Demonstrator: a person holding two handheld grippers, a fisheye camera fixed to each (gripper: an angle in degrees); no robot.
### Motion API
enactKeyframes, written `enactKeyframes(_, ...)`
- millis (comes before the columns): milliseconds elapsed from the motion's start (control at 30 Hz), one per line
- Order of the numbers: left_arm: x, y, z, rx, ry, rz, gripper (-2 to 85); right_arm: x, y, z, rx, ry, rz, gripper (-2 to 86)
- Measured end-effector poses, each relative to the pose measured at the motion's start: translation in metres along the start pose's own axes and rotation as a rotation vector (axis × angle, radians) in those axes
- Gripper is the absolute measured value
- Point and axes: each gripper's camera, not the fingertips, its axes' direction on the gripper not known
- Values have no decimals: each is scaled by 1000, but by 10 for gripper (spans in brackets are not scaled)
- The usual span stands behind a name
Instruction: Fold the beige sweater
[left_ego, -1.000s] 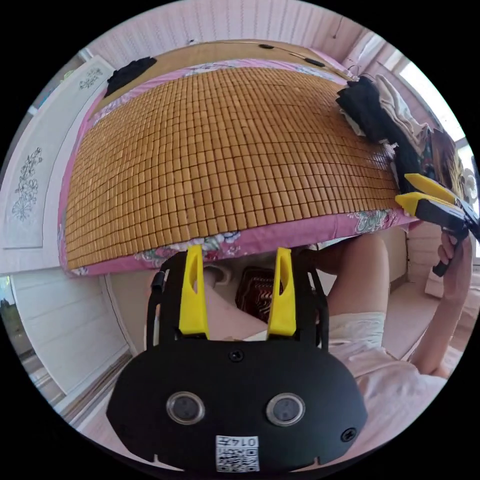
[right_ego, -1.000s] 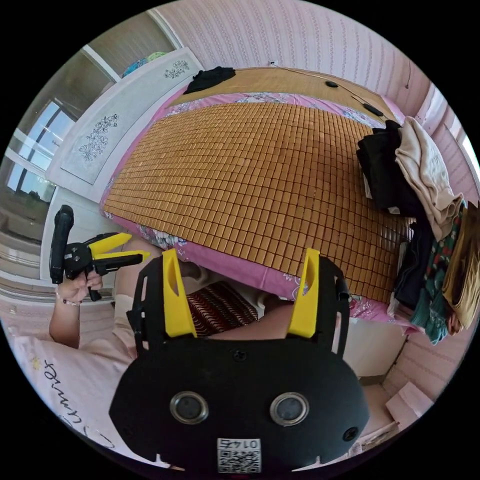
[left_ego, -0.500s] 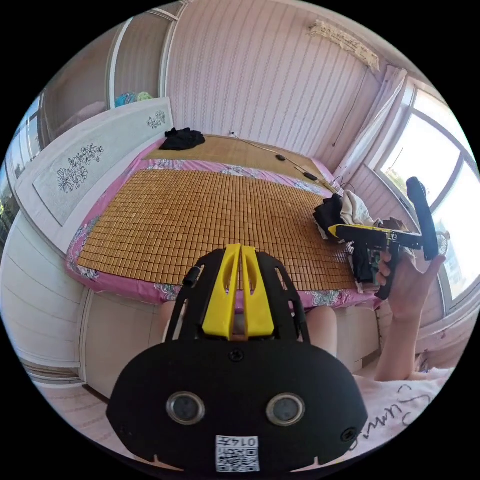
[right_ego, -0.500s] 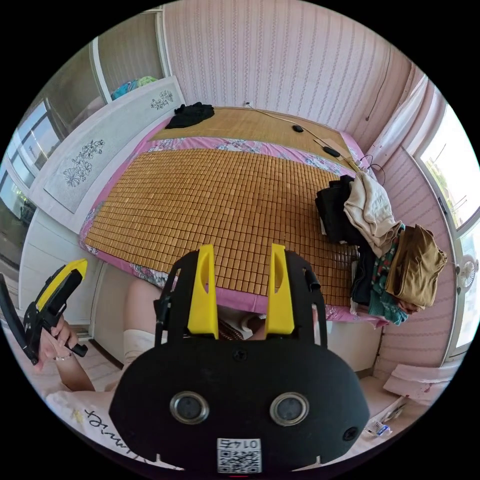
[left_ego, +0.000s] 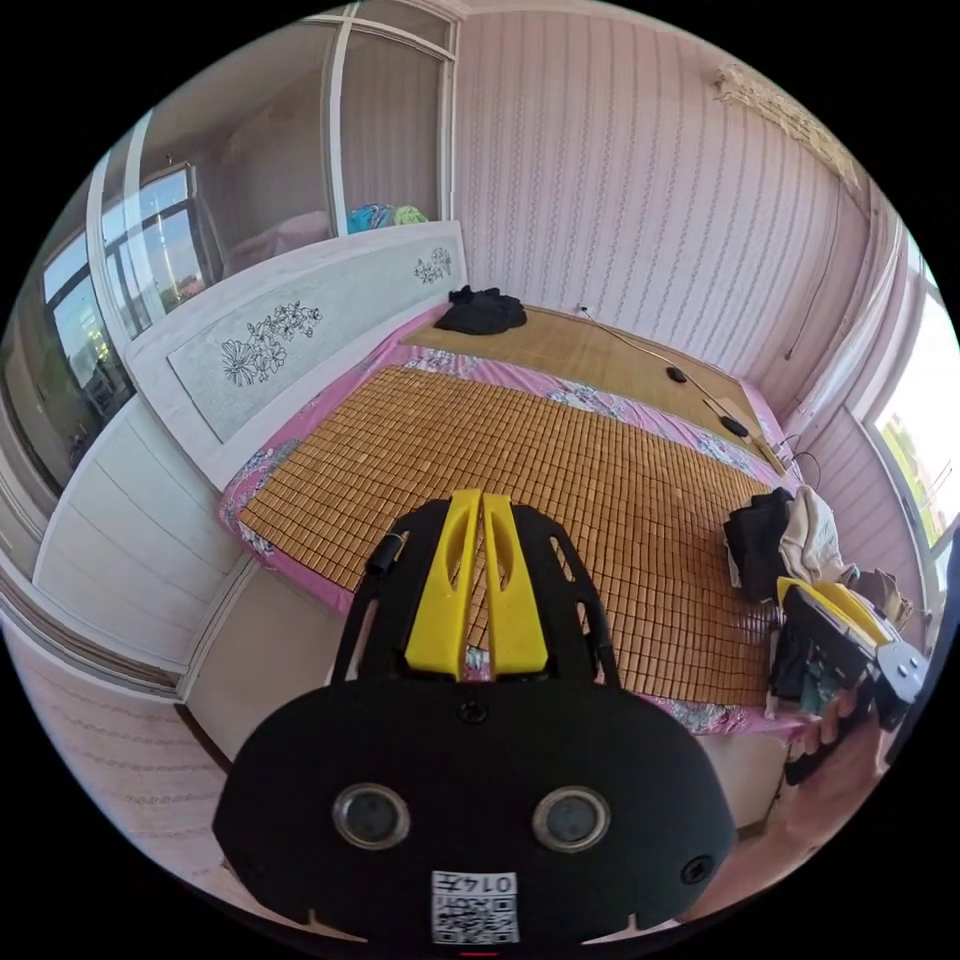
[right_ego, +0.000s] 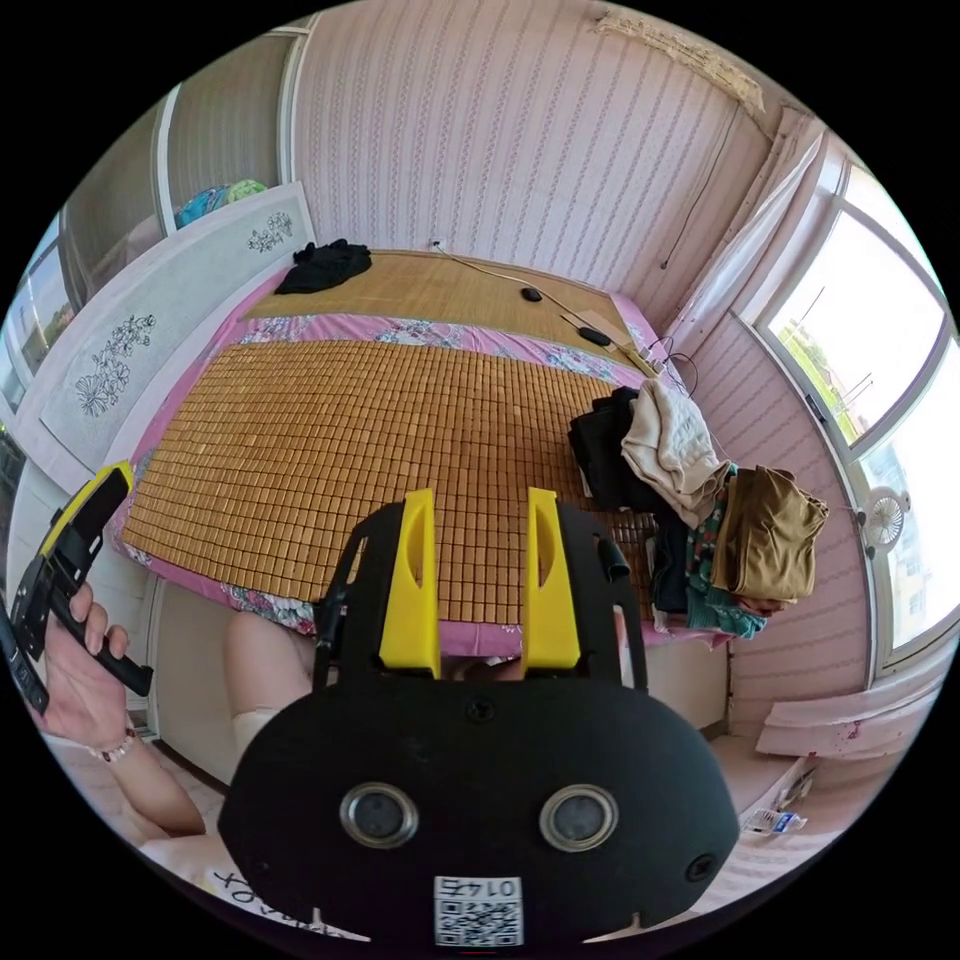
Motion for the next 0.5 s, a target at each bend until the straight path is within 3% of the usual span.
enactKeyframes(500,17,-44,-34,110,-8,74,-10,-47,37,32,23,-13,17,133)
